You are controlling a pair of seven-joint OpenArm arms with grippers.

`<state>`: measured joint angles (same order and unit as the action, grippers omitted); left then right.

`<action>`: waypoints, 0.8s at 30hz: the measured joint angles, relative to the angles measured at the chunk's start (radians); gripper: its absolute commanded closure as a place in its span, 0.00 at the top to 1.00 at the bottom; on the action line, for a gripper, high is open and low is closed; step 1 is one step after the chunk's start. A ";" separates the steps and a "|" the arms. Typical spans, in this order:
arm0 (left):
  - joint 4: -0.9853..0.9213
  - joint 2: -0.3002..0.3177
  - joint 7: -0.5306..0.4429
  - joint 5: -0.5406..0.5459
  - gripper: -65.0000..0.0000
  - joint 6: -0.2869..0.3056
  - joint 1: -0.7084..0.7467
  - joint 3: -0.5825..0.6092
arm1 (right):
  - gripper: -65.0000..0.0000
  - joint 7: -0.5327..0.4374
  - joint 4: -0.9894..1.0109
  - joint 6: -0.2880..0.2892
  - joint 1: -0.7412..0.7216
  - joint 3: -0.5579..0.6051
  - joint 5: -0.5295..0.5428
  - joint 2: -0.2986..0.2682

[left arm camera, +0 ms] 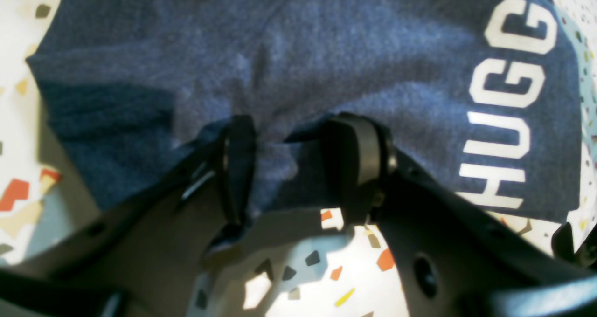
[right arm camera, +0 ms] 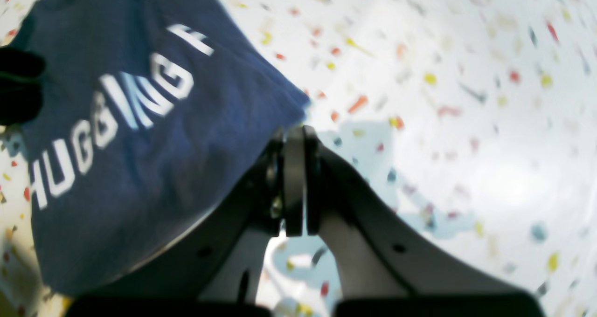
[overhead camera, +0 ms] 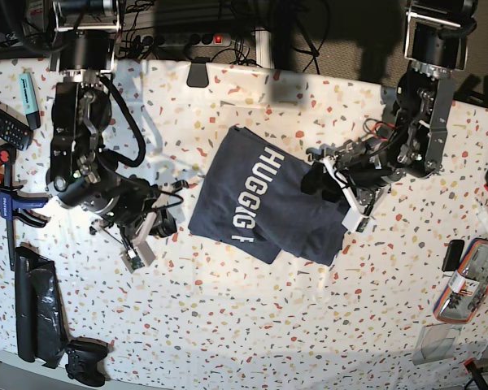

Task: Fold the T-shirt properly
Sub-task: 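Hold the bundle with the left gripper and straighten it with the right gripper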

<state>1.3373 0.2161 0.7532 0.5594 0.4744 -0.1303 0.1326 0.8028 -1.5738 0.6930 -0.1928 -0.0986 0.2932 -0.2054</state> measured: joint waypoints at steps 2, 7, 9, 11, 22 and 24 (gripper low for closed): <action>0.007 0.000 0.010 0.003 0.43 0.000 0.000 0.000 | 0.00 -0.004 0.059 0.000 -0.059 0.005 -0.013 -0.001; 0.008 0.000 0.010 0.006 0.43 0.000 0.000 0.000 | 0.00 -0.011 0.293 0.000 -0.216 0.039 -0.021 0.002; 0.008 0.000 0.010 0.011 0.43 0.000 0.000 0.000 | 0.00 -0.014 0.390 0.000 -0.275 0.057 -0.020 0.006; 0.008 0.000 0.010 0.011 0.43 0.000 0.000 0.000 | 0.00 -0.018 0.474 0.000 -0.330 0.074 -0.021 0.008; 0.008 0.000 0.010 -0.004 0.43 0.000 0.000 0.000 | 0.00 -0.064 0.737 0.000 -0.385 0.086 -0.212 0.145; 0.008 0.000 0.007 -0.022 0.43 0.000 0.000 0.000 | 0.00 -0.045 0.736 0.000 -0.383 0.085 -0.216 0.145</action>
<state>1.3449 0.2161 0.7601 0.5377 0.4747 -0.1303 0.1326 0.7578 -0.8375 0.6926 -0.5762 -0.0132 0.0772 -0.0608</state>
